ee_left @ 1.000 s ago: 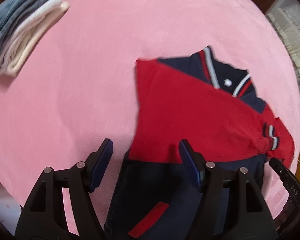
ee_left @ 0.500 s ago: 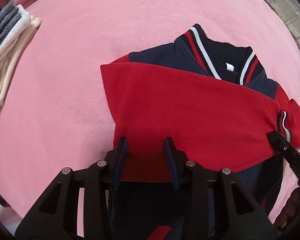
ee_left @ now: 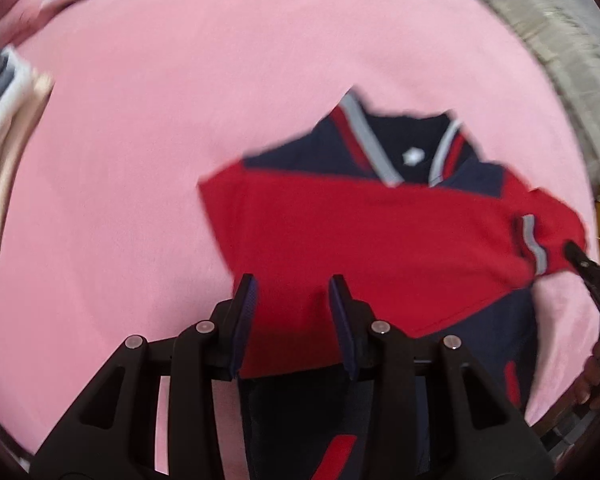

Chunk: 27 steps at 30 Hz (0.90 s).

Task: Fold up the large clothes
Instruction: 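Lay the sleeve flat on the body and open the left gripper, then grasp the other red sleeve cuff with the right gripper and lift it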

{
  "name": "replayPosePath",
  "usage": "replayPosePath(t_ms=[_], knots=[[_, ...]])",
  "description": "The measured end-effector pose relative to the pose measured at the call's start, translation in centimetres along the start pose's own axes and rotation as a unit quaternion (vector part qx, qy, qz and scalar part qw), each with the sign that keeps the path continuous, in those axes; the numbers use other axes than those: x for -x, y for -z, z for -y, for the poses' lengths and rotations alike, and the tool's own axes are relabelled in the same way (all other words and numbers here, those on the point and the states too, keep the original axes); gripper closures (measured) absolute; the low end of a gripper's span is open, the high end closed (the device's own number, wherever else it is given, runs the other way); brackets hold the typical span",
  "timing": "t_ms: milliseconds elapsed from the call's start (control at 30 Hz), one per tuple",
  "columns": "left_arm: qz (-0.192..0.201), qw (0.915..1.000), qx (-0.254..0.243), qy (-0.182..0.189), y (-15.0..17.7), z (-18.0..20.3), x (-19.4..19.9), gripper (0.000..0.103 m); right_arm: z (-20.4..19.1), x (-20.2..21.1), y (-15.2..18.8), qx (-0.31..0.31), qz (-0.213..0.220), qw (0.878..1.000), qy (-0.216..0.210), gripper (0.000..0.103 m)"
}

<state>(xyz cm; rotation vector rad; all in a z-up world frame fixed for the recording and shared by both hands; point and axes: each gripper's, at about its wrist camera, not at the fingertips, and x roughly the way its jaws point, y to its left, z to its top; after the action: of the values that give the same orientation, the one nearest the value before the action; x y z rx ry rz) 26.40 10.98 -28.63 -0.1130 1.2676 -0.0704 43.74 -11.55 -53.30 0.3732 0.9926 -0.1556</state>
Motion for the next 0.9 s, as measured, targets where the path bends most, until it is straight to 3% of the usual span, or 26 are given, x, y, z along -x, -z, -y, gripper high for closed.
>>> replayPosePath(t_ms=[167, 233, 300, 367, 500, 533, 600, 733, 800, 900], knots=[[0.005, 0.9998, -0.006, -0.017, -1.8, 0.1, -1.2, 0.068, -7.7, -3.3, 1.1, 0.071, -0.041, 0.987, -0.136, 0.103], [0.0, 0.9997, -0.001, -0.023, -1.8, -0.2, -2.6, 0.071, -11.6, -6.7, 2.8, 0.091, -0.049, 0.985, -0.135, 0.103], [-0.002, 0.9996, 0.0, -0.028, -1.8, -1.0, -3.4, 0.073, -14.5, -11.2, 4.0, 0.113, -0.064, 0.986, -0.108, 0.103], [0.01, 0.9997, 0.0, -0.023, -1.6, -1.6, -3.3, 0.074, -12.2, -11.1, 4.3, 0.104, -0.058, 0.989, -0.089, 0.103], [0.032, 0.9957, 0.023, -0.083, -1.2, -4.0, -2.6, 0.074, -8.2, -12.0, 3.3, 0.035, -0.025, 0.999, -0.032, 0.103], [0.03, 0.9955, 0.031, -0.084, -1.1, -4.5, -2.5, 0.074, -6.8, -12.5, 3.2, 0.014, -0.017, 1.0, -0.017, 0.103], [0.024, 0.996, 0.05, -0.069, -0.9, -5.6, -2.3, 0.074, -4.7, -13.7, 3.0, -0.028, -0.028, 0.997, -0.07, 0.103], [0.033, 0.9925, 0.054, -0.105, -0.6, -4.2, -2.2, 0.074, -3.8, -13.4, 2.6, -0.015, 0.0, 1.0, -0.012, 0.1], [0.036, 0.9897, 0.044, -0.132, -0.2, -3.2, -1.5, 0.074, -2.2, -12.7, 2.8, -0.057, 0.0, 0.998, -0.015, 0.099], [0.034, 0.9891, 0.046, -0.136, 0.6, -0.7, -0.6, 0.074, 0.7, -12.0, 3.6, -0.131, -0.005, 0.991, -0.022, 0.092]])
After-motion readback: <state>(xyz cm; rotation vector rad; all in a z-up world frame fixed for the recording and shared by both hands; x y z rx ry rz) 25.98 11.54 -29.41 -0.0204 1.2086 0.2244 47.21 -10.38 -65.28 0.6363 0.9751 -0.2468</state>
